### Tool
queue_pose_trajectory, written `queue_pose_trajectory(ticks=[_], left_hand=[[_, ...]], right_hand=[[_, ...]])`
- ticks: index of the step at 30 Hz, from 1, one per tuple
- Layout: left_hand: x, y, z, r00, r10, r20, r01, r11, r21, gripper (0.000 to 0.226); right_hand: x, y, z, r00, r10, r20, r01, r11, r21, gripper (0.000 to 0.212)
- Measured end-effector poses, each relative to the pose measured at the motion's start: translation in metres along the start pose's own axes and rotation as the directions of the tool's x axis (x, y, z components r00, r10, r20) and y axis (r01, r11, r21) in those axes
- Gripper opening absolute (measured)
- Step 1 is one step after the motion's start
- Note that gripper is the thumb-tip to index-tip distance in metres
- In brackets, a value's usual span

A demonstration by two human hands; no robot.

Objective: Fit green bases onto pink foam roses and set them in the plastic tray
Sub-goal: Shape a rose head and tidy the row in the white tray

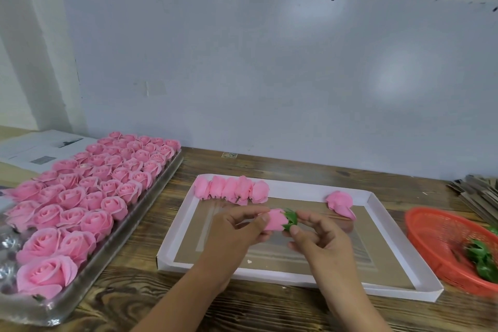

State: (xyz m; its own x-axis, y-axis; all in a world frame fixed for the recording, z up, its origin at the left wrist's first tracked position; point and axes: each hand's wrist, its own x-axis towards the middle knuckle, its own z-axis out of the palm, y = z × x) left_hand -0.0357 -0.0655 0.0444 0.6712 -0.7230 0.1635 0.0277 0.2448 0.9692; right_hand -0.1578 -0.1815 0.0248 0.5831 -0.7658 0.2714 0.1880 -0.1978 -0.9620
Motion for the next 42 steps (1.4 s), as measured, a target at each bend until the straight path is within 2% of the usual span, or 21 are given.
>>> queue_pose_trajectory(ticks=[9,20,30,37,42], left_hand=[[0.0,-0.002,-0.001,1.0,-0.006,0.011,0.006,1.0,0.014,0.016],[0.001,-0.001,-0.001,1.0,0.01,0.027,-0.01,1.0,0.002,0.025],[0.0,-0.005,-0.002,0.992,0.036,0.117,-0.04,0.999,0.031,0.017],[0.001,-0.01,-0.004,0.987,0.032,0.159,-0.044,0.996,0.073,0.015],[0.001,-0.01,-0.007,0.982,0.027,0.186,-0.051,0.991,0.123,0.018]], right_hand=[[0.001,-0.002,-0.001,1.0,-0.022,0.002,0.022,0.999,0.044,0.024],[-0.002,-0.003,0.003,1.0,0.001,0.028,-0.004,0.996,0.087,0.021],[-0.002,-0.007,-0.003,0.99,0.11,0.087,-0.122,0.983,0.138,0.019],[-0.002,-0.01,-0.005,0.987,0.092,0.129,-0.105,0.99,0.098,0.021],[0.001,-0.009,-0.011,0.981,0.095,0.171,-0.095,0.995,-0.005,0.023]])
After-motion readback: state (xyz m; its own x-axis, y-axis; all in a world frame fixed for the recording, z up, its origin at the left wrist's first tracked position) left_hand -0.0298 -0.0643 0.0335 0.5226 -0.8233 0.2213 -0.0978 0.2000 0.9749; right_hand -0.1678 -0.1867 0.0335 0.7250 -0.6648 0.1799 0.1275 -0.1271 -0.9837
